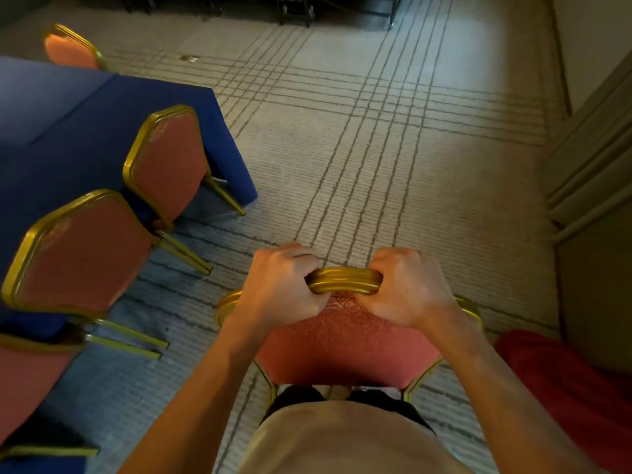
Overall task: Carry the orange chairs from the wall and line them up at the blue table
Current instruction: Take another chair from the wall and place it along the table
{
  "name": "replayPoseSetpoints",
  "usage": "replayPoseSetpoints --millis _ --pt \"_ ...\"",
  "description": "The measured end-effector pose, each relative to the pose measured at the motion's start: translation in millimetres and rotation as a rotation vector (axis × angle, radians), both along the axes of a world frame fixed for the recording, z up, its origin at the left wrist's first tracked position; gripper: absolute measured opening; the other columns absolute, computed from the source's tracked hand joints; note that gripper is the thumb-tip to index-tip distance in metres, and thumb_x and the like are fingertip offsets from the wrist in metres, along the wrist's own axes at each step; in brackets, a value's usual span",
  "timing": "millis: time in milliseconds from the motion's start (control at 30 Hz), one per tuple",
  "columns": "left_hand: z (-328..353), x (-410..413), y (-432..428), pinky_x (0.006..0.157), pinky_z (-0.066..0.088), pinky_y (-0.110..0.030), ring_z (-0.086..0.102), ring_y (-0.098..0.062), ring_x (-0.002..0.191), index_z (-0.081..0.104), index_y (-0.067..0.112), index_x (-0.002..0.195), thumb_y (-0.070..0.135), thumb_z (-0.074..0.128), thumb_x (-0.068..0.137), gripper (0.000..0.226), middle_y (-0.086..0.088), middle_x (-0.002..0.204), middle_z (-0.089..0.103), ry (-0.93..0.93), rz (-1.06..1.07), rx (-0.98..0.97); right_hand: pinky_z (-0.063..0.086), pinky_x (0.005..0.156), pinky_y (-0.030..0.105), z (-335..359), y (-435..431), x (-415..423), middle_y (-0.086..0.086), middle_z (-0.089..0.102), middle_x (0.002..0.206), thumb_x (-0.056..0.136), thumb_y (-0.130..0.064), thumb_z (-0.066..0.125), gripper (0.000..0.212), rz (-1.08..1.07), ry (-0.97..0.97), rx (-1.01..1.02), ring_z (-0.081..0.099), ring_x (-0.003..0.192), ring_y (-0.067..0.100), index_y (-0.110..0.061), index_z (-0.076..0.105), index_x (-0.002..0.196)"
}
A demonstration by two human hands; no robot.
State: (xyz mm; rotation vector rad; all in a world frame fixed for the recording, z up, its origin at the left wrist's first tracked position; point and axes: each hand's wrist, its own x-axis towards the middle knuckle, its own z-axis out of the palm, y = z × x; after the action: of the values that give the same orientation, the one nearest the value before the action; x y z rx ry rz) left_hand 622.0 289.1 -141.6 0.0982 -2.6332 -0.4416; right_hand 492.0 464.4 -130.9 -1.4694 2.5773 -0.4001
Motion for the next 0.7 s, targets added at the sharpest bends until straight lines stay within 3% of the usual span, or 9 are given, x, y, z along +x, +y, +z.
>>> replayPoseSetpoints --millis 167,300,500,700 --pt "-2 -46 -32 0.054 0.018 -0.023 0.025 -0.005 0.063 0.032 0.027 0.062 0.023 0.073 0.060 0.041 0.014 0.062 0.035 -0.036 0.072 -0.006 0.041 0.069 0.030 3 -40 -52 -0.015 0.048 0.071 0.080 -0.062 0.063 0.045 0.017 -0.015 0.026 0.056 0.074 0.012 -0.039 0.033 0.056" --pt "-7 -94 -81 0.052 0.010 -0.018 0.030 -0.007 0.059 0.030 0.030 0.064 0.028 0.070 0.061 0.041 0.017 0.066 0.029 -0.025 0.079 -0.022 0.035 0.070 0.029 2 -90 -101 -0.017 0.041 0.066 0.082 -0.060 0.062 0.046 0.036 0.016 0.047 0.046 0.072 0.007 -0.036 0.035 0.055" --pt "-11 -176 -174 0.054 0.020 -0.022 0.046 -0.016 0.054 0.031 0.028 0.060 0.029 0.073 0.057 0.042 0.016 0.063 0.031 0.007 0.083 0.009 0.034 0.062 0.027 3 -181 -175 -0.017 0.038 0.058 0.073 -0.068 0.045 0.042 0.004 0.026 0.004 0.049 0.062 0.010 -0.035 0.033 0.050" --pt "-3 -247 -245 0.052 0.022 -0.023 0.049 -0.016 0.055 0.042 0.024 0.055 0.037 0.063 0.063 0.026 0.013 0.058 0.040 0.000 0.005 -0.024 0.044 0.062 0.030 3 -244 -239 -0.015 0.044 0.061 0.072 -0.070 0.043 0.040 -0.049 0.037 -0.019 0.055 0.063 0.013 -0.034 0.039 0.053"
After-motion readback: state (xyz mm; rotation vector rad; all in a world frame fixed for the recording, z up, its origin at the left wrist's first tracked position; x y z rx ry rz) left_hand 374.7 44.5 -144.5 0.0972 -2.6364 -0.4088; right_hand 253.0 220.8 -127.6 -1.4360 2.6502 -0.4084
